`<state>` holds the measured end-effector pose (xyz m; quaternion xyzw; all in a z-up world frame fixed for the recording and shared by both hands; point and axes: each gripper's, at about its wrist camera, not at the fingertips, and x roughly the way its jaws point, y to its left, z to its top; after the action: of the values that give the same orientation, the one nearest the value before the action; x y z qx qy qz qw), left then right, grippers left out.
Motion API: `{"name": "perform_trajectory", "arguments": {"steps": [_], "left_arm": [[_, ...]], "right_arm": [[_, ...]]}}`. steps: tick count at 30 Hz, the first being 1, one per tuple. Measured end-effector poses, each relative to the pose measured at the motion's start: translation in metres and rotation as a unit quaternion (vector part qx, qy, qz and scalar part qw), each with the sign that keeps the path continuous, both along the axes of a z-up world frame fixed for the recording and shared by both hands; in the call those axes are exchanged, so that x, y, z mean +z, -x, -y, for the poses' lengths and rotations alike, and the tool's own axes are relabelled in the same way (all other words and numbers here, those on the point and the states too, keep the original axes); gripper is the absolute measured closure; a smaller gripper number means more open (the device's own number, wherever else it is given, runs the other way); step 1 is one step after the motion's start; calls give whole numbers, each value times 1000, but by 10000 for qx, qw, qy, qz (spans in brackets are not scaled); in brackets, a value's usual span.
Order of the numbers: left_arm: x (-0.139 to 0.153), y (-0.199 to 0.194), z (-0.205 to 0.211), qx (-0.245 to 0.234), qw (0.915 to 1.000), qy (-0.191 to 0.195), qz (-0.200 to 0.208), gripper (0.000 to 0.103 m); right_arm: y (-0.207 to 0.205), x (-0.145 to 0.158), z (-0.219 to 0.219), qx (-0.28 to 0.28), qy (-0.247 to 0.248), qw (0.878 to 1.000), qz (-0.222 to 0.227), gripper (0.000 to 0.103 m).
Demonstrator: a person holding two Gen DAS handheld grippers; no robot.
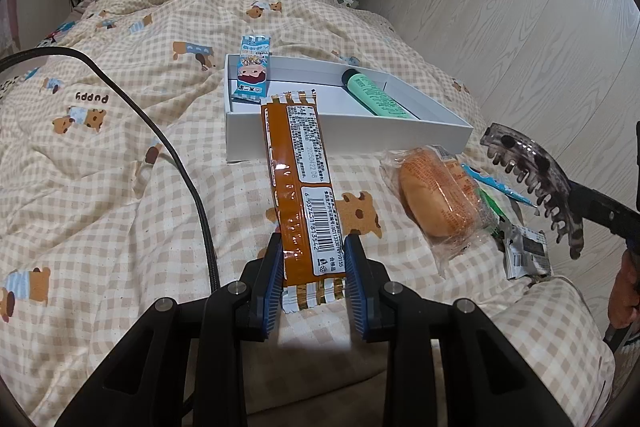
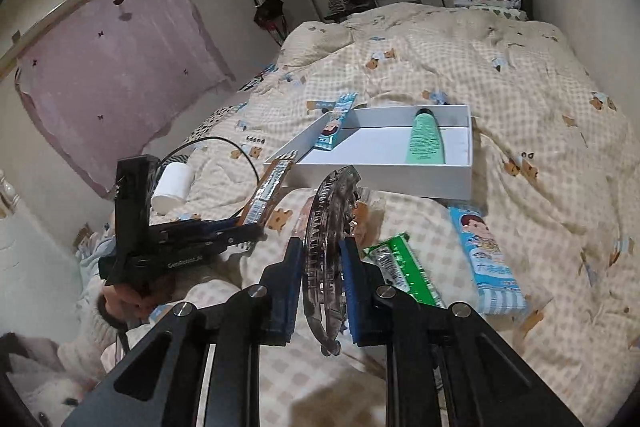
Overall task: Organize objects
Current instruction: 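Carry the snack bar pack and claw clip toward the white box, then lower the claw clip and snack bar pack into the white box, opening both grippers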
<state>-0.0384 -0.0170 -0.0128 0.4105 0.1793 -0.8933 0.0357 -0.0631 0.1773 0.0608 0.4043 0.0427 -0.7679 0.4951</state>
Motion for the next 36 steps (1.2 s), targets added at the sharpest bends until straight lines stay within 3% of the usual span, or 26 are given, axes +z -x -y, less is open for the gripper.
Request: {"name": "perform_trajectory", "arguments": {"steps": [5,12,21,26,30,34,36], "left_arm": [[3,-4,-1,33,9999,50,-141,71],[23,-24,10,311,9960,-72,-834,71],[47,-28,18,110,9929,-176,-1170,71],[70,-13,21,-58,9888,150,-1484,71],[83,23,34,-44,9854,146,-1693,71],[78,73,46,360,9894,297,-1376,71],[65,91,49,330,9910,150,-1289,71]], "right_arm": [[3,-1,3,72,172,9998,113,82],[12,9,5,-12,825,9962,294,82],[29,41,16,-261,1652,9857,214,82],[35,45,40,-432,1447,9882,-250,82],[51,30,65,-591,1043,9915,-507,82],[62,13,90,-1008,617,9853,-1231,82],[65,2,101,-1213,585,9829,-1255,82]]}}
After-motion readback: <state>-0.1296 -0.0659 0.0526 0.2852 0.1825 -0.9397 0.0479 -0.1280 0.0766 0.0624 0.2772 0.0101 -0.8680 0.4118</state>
